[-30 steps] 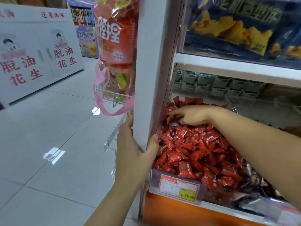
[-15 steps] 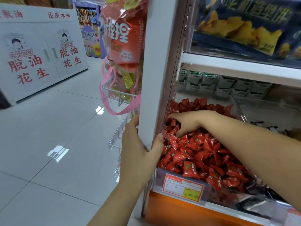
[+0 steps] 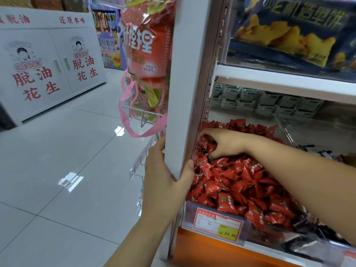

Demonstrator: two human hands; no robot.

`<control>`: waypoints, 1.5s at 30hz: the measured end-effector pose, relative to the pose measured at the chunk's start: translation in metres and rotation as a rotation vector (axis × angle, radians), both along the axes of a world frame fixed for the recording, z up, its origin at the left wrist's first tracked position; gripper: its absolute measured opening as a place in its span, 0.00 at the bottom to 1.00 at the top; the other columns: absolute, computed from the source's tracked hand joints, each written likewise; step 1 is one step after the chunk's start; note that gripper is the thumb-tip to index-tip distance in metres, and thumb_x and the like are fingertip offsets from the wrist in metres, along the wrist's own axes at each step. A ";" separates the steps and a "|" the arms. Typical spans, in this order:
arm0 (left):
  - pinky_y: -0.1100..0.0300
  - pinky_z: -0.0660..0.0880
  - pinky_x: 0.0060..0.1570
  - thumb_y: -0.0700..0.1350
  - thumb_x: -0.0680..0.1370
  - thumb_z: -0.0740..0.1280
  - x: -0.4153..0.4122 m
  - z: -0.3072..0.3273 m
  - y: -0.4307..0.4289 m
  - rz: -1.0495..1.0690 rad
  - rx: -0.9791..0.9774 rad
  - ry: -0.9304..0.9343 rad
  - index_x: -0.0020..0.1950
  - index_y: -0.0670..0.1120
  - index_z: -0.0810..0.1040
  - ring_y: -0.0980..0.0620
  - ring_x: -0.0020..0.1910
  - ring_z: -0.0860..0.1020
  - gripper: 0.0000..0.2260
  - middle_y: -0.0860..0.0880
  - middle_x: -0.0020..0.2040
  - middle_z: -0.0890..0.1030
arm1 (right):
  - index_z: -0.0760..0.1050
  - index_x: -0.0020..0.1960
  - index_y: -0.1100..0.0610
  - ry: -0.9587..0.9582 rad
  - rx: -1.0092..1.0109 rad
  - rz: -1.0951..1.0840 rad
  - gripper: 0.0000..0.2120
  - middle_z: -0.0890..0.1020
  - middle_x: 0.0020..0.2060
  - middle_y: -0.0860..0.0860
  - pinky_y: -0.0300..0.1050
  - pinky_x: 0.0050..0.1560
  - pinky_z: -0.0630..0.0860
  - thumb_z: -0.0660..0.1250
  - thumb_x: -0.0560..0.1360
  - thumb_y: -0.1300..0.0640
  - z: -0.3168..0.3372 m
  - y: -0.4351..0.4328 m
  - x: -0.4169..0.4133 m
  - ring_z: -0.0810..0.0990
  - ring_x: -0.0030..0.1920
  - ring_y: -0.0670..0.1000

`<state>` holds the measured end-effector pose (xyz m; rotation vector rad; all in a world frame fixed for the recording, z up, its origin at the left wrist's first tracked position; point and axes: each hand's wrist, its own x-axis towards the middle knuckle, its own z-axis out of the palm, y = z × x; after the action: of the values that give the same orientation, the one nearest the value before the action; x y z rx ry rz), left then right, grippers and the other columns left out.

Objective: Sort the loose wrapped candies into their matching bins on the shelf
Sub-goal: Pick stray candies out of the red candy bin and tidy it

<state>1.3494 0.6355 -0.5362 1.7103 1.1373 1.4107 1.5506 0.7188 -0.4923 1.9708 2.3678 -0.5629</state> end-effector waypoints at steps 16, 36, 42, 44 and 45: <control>0.67 0.70 0.51 0.52 0.69 0.66 0.001 0.004 -0.001 -0.024 0.015 -0.028 0.62 0.66 0.62 0.62 0.57 0.73 0.24 0.64 0.55 0.72 | 0.55 0.75 0.47 0.127 0.193 -0.116 0.37 0.77 0.54 0.46 0.32 0.42 0.72 0.69 0.71 0.59 0.042 -0.066 0.012 0.74 0.39 0.37; 0.46 0.69 0.65 0.50 0.71 0.66 -0.014 0.014 -0.015 -0.058 0.024 0.109 0.73 0.54 0.60 0.53 0.65 0.68 0.31 0.54 0.66 0.69 | 0.78 0.50 0.48 -0.226 0.187 -0.066 0.11 0.75 0.43 0.40 0.39 0.51 0.67 0.72 0.69 0.56 0.054 -0.124 0.000 0.71 0.45 0.44; 0.45 0.71 0.63 0.45 0.73 0.69 -0.015 0.016 -0.017 -0.029 0.059 0.125 0.73 0.54 0.60 0.53 0.64 0.67 0.31 0.53 0.65 0.67 | 0.75 0.48 0.42 -0.265 0.313 -0.033 0.07 0.76 0.36 0.36 0.43 0.63 0.62 0.69 0.71 0.52 0.055 -0.134 -0.003 0.72 0.37 0.39; 0.45 0.71 0.62 0.44 0.73 0.69 -0.015 0.019 -0.021 0.010 0.096 0.115 0.72 0.55 0.60 0.53 0.63 0.67 0.31 0.53 0.64 0.67 | 0.74 0.45 0.42 -0.124 0.385 -0.083 0.07 0.81 0.41 0.40 0.44 0.61 0.67 0.70 0.71 0.52 0.055 -0.136 -0.001 0.76 0.41 0.44; 0.45 0.71 0.62 0.43 0.73 0.69 -0.015 0.020 -0.023 0.025 0.111 0.108 0.72 0.55 0.60 0.53 0.63 0.67 0.31 0.53 0.64 0.67 | 0.75 0.45 0.43 -0.013 0.417 -0.129 0.07 0.82 0.43 0.42 0.42 0.56 0.71 0.70 0.71 0.54 0.055 -0.137 0.000 0.78 0.41 0.44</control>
<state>1.3347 0.6127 -0.5163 1.8755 1.1601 1.4352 1.5506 0.5813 -0.4375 2.2851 2.5257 -0.0525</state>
